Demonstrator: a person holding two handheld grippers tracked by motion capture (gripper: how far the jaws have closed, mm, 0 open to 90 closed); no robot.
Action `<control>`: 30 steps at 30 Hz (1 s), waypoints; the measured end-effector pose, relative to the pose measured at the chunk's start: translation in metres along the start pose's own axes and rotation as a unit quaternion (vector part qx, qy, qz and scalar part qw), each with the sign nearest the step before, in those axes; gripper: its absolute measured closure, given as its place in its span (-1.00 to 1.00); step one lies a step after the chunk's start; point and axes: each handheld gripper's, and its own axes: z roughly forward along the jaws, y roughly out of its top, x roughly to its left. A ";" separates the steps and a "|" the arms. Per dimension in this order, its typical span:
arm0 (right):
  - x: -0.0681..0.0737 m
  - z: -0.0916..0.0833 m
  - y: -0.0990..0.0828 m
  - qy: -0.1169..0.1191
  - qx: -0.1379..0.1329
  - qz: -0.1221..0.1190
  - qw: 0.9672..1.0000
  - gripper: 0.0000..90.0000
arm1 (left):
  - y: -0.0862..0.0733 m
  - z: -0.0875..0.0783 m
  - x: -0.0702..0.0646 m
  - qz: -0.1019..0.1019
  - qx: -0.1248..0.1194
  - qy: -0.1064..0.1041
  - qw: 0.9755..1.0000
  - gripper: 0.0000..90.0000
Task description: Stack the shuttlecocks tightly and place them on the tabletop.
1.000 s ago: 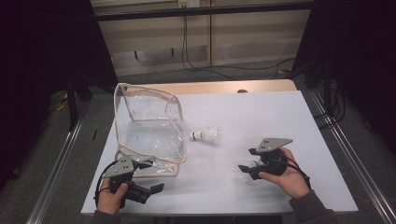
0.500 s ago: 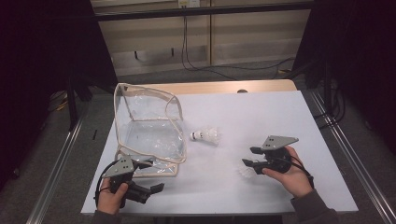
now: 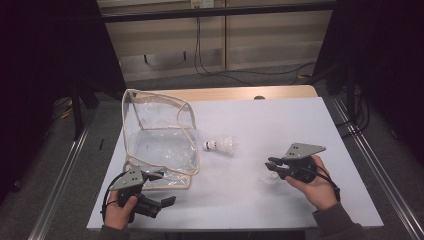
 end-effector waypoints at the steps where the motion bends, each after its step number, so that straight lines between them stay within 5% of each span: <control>1: 0.000 -0.001 0.000 0.000 -0.002 -0.001 1.000 0.84 | 0.000 0.000 0.000 -0.002 -0.001 0.000 1.000 -0.89; 13: 0.002 -0.004 0.007 0.011 -0.025 -0.003 1.000 0.95 | 0.000 0.001 0.000 -0.001 -0.001 0.001 1.000 -0.90; 30: 0.013 0.022 0.016 0.045 -0.033 0.005 0.998 0.94 | 0.000 0.000 0.001 0.003 0.001 0.003 1.000 -0.90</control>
